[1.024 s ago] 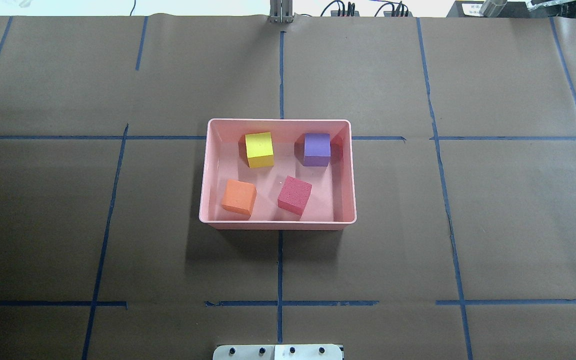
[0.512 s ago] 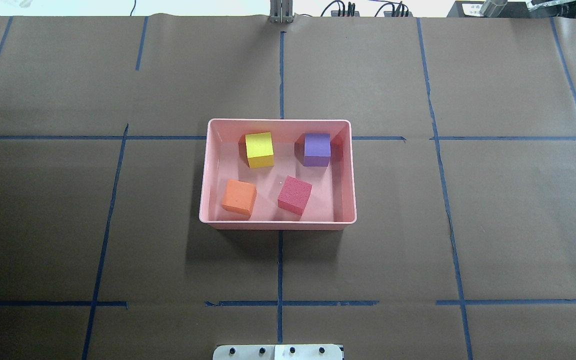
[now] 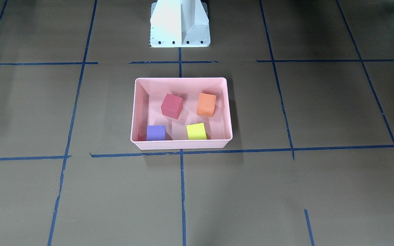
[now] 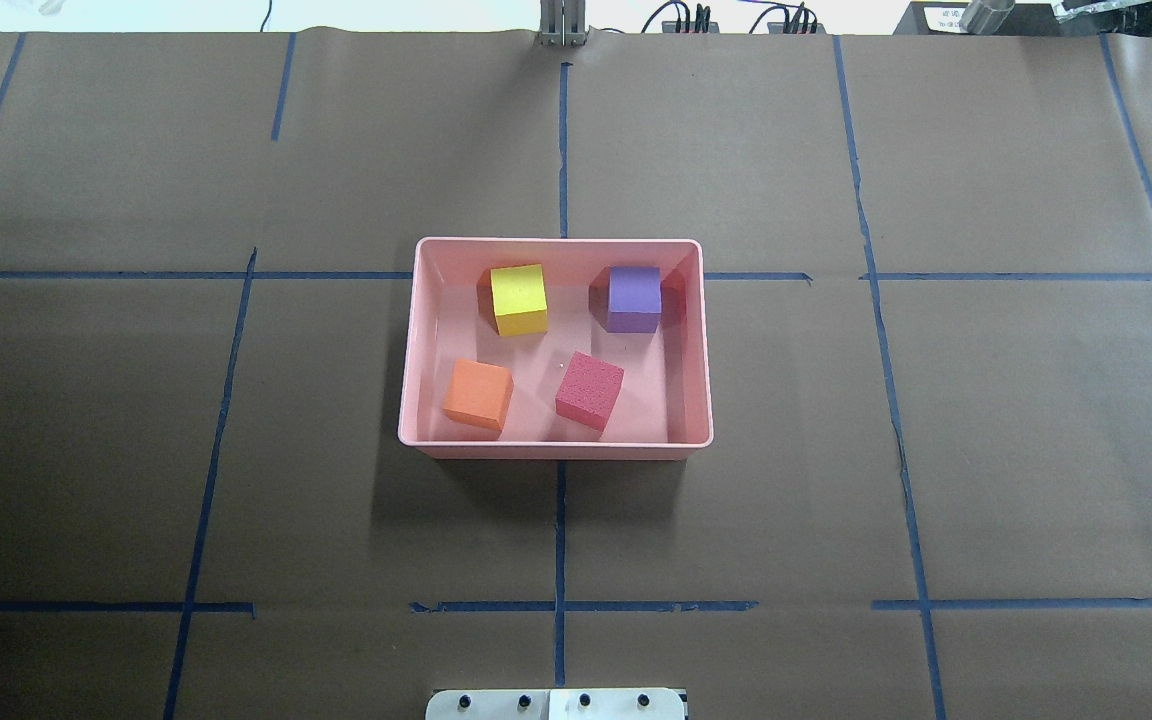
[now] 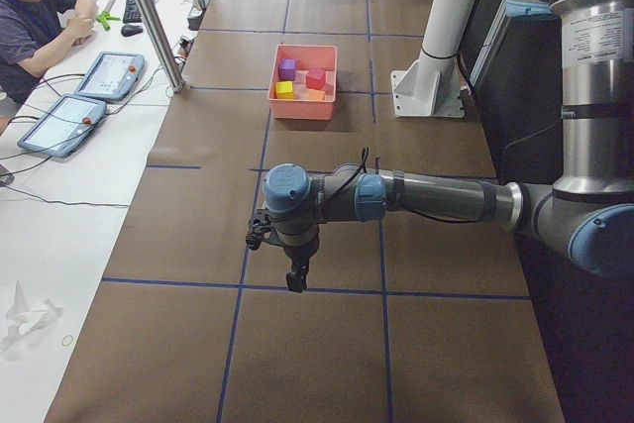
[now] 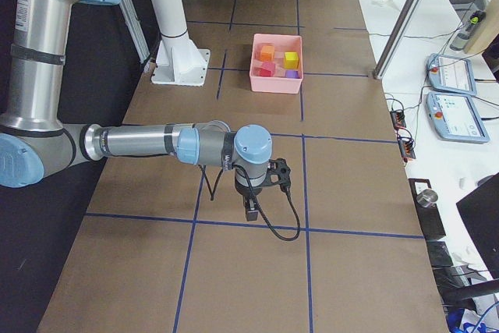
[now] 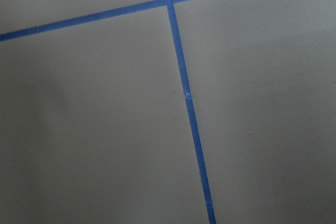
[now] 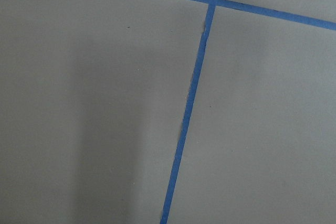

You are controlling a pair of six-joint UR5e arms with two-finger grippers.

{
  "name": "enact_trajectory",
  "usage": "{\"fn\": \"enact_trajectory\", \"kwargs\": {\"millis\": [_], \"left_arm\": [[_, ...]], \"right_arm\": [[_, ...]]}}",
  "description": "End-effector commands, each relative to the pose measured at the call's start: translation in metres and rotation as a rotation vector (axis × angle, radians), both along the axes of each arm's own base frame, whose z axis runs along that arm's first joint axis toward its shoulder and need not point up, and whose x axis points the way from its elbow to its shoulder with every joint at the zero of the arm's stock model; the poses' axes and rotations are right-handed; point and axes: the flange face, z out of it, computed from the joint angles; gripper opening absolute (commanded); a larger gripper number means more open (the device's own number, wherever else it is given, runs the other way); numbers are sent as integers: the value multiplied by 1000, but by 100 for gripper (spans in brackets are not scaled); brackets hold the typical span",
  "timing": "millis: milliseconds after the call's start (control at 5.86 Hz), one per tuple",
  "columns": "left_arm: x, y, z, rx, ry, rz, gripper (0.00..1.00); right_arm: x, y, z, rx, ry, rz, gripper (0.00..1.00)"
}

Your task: Place blocks into pink bin with both arms

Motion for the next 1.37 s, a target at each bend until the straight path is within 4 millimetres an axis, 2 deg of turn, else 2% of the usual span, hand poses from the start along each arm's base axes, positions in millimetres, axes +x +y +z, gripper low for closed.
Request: {"fn": "enact_trajectory", "kwargs": {"millis": [0, 171, 341, 512, 683, 854, 1195], "left_arm": [[0, 15, 10, -24, 4, -1, 100], [1, 15, 12, -23, -3, 7, 100], [0, 15, 12, -23, -3, 6, 100], [-1, 20, 8, -23, -3, 4, 100], [-1, 28, 8, -26, -4, 6, 100], [0, 38, 13, -40, 0, 7, 100], [0, 38, 8, -31, 0, 7, 100]], "right_arm": [[15, 7, -26, 53, 9, 37, 100], [34, 21, -29, 50, 5, 92, 100], [34, 11, -13, 6, 7, 108, 100], [31, 9, -6, -7, 8, 100, 100], [26, 6, -8, -1, 7, 87, 100], [20, 9, -3, -15, 5, 73, 100], [0, 6, -1, -20, 1, 23, 100]]}}
